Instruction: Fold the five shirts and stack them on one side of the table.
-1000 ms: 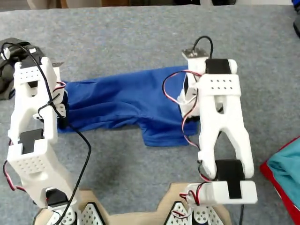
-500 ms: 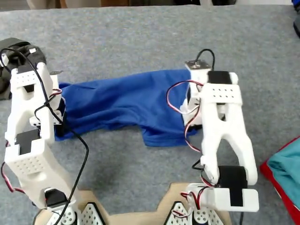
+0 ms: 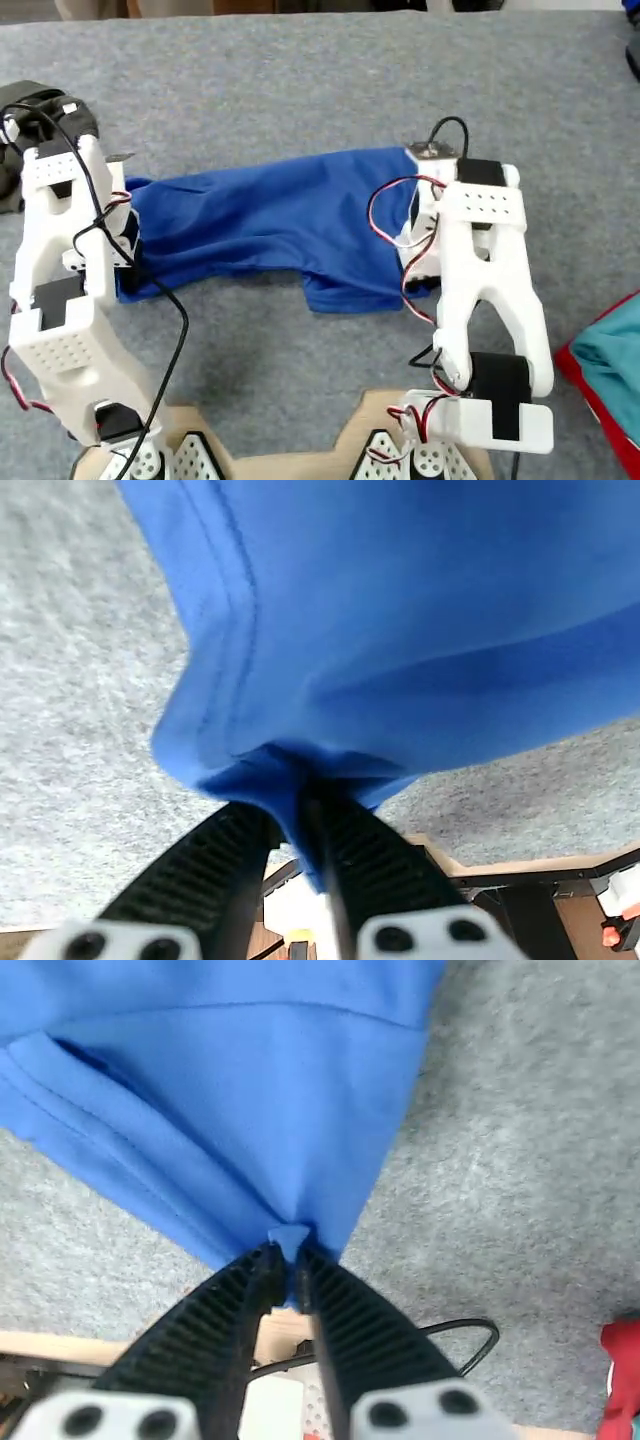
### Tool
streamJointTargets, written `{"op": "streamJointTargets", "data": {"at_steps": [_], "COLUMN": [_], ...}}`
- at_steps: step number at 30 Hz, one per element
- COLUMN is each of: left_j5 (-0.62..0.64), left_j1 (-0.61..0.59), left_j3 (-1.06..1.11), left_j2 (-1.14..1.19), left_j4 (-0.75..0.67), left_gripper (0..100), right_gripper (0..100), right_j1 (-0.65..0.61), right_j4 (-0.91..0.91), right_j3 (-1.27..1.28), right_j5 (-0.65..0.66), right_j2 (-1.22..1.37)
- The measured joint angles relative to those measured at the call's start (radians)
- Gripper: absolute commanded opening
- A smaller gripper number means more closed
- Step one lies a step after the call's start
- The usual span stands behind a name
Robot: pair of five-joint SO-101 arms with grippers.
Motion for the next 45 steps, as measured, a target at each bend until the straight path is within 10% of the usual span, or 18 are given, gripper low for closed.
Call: {"op": "streamJointTargets", "data": {"at_steps": [13, 26, 45], "left_j5": [0.055, 0.245, 0.25], "left_j1": [-0.077, 0.044, 0.074], "left_j3": [-0.209, -0.354, -0.31], "left_j2": [0.0, 0.002, 0.002], "left_j4": [0.0, 0.0, 0.0], "left_gripper": [16, 16, 16], "right_gripper": [23.1, 17.7, 15.5], "right_j1": [-0.009, -0.404, -0.417], "right_j4": [0.044, -0.051, -0.098], "right_j3": [-0.153, -0.245, -0.436], "right_j5": [0.002, -0.103, -0.216], "right_j2": [0.0, 0.109, 0.548]}}
